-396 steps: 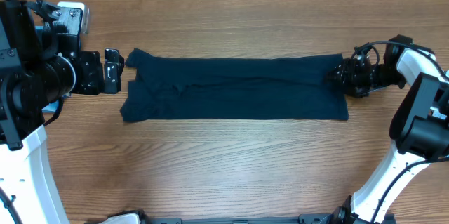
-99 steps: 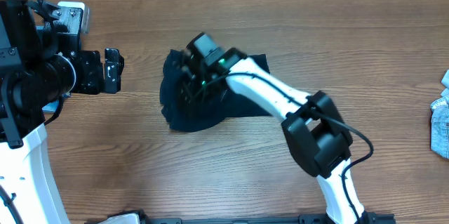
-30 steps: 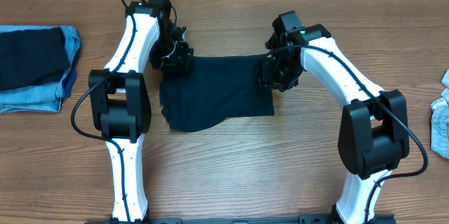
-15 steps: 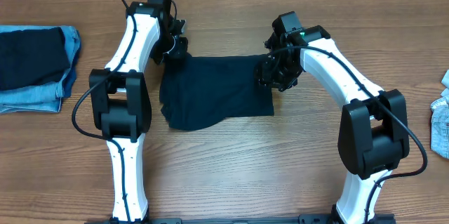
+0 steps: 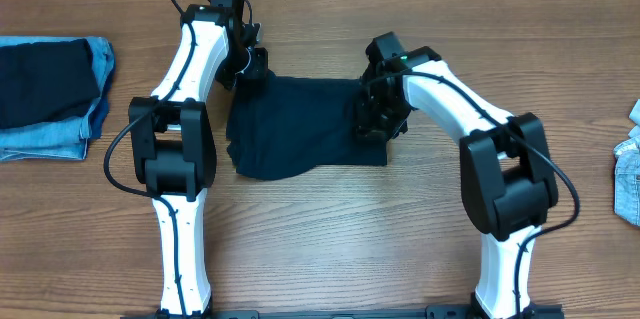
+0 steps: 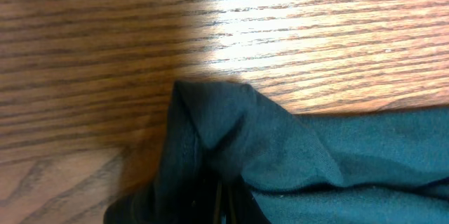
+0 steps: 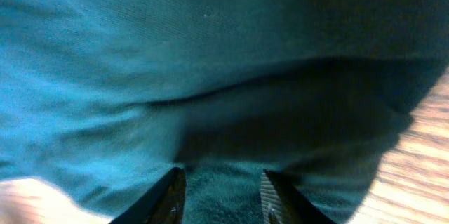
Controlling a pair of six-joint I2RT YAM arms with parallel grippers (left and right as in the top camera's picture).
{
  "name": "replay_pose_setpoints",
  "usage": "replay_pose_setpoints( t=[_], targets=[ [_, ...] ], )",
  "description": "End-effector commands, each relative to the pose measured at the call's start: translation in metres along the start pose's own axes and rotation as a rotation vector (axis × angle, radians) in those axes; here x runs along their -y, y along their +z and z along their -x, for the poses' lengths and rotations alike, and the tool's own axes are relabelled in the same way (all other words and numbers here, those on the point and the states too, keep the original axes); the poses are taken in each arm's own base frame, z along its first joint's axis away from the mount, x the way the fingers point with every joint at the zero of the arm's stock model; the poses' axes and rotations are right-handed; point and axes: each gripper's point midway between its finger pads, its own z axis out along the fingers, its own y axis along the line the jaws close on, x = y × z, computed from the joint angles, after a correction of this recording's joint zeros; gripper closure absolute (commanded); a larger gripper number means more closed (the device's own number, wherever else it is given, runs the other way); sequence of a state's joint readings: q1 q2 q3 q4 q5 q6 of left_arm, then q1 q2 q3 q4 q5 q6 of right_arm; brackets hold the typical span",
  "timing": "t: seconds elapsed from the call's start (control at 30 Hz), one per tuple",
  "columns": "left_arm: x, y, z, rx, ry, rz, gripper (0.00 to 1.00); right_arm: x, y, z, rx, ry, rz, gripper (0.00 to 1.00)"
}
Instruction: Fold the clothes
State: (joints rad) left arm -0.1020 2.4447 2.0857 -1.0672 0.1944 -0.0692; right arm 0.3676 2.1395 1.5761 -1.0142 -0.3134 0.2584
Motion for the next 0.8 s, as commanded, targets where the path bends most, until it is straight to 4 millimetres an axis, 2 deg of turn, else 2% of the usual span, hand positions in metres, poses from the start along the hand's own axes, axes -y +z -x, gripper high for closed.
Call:
replay_pose_setpoints(
  t=[0.0,0.1,0.17,0.33,0.47,0.6,0.77],
  targets=[
    [-0.006,0.011,-0.002,-0.022,-0.062,-0.011,0.96,0.021,0.025,-0.003,-0.046,0.024,-0.072,0.77],
    [-0.007,0.011,-0.002,-0.021,-0.085,-0.011,0.96,0.031,0.035,-0.008,-0.078,0.039,-0.100,0.93],
    [-0.012,0.009,-0.001,-0.017,-0.104,-0.008,0.96,0.035,0.034,-0.011,-0.093,0.053,-0.106,0.96],
    [-0.036,0.002,0.007,0.014,-0.205,-0.006,0.96,0.060,0.027,-0.026,-0.151,0.092,-0.204,0.96],
    [-0.051,-0.002,0.019,0.063,-0.236,-0.035,0.96,0.067,0.024,-0.031,-0.167,0.101,-0.243,0.96],
    [-0.046,-0.005,0.033,0.119,-0.228,-0.100,0.96,0.067,0.024,-0.029,-0.160,0.095,-0.244,0.93],
    [-0.027,-0.011,0.049,0.171,-0.194,-0.210,0.93,0.066,0.023,-0.027,-0.155,0.057,-0.238,0.79]
  ],
)
